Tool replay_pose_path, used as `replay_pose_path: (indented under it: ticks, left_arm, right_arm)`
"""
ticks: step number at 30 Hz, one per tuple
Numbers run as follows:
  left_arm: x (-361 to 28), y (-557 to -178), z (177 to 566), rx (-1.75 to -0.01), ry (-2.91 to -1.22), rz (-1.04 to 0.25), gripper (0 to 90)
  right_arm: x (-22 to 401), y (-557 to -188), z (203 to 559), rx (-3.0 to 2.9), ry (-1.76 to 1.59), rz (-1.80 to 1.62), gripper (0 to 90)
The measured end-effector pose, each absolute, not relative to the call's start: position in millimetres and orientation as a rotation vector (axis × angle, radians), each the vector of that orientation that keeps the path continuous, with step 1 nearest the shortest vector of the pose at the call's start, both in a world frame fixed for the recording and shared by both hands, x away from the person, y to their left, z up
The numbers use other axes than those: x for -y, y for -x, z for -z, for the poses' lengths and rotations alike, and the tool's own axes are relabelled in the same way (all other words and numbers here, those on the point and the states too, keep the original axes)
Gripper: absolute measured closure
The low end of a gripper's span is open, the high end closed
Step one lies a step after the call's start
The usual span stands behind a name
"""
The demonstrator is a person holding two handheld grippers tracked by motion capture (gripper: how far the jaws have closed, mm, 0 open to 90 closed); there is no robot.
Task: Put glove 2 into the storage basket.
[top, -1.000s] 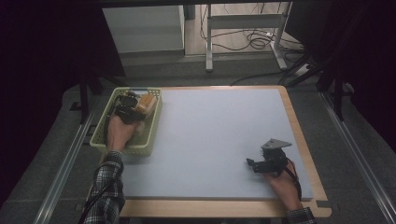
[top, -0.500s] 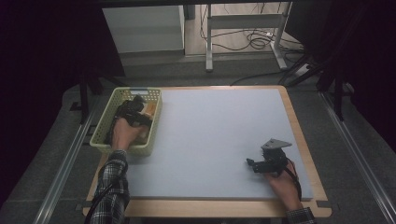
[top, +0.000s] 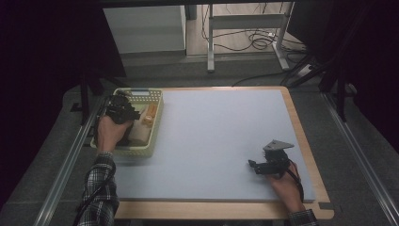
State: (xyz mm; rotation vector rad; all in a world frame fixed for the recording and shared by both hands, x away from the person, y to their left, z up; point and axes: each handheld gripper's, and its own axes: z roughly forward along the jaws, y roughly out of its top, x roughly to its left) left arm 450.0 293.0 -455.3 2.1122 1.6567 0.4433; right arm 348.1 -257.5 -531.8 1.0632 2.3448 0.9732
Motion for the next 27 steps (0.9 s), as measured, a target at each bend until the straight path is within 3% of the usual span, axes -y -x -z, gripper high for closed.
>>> replay_pose_path:
  ticks: [2, 5, 15, 18, 27]
  left_arm:
    - [-293.8, -450.8, 460.6, -1.679, -2.144, -0.47, 59.5]
    - [-293.5, -456.0, 478.0, -1.706, -2.179, -0.429, 69.3]
    - [-274.8, -465.5, 497.5, -1.665, -2.215, -0.34, 75.2]
    - [-274.8, -465.8, 498.0, -1.665, -2.217, -0.348, 74.1]
    - [-291.2, -458.6, 485.7, -1.667, -2.121, -0.416, 55.5]
  right_arm:
    - [257.5, -348.1, 531.9, -2.345, -1.063, -0.974, 14.6]
    - [257.5, -348.1, 531.9, -2.345, -1.064, -0.974, 14.6]
    - [257.5, -348.1, 531.9, -2.345, -1.064, -0.974, 14.6]
    - [257.5, -348.1, 531.9, -2.344, -1.063, -0.975, 14.6]
    - [257.4, -347.9, 531.9, -2.344, -1.063, -0.974, 14.6]
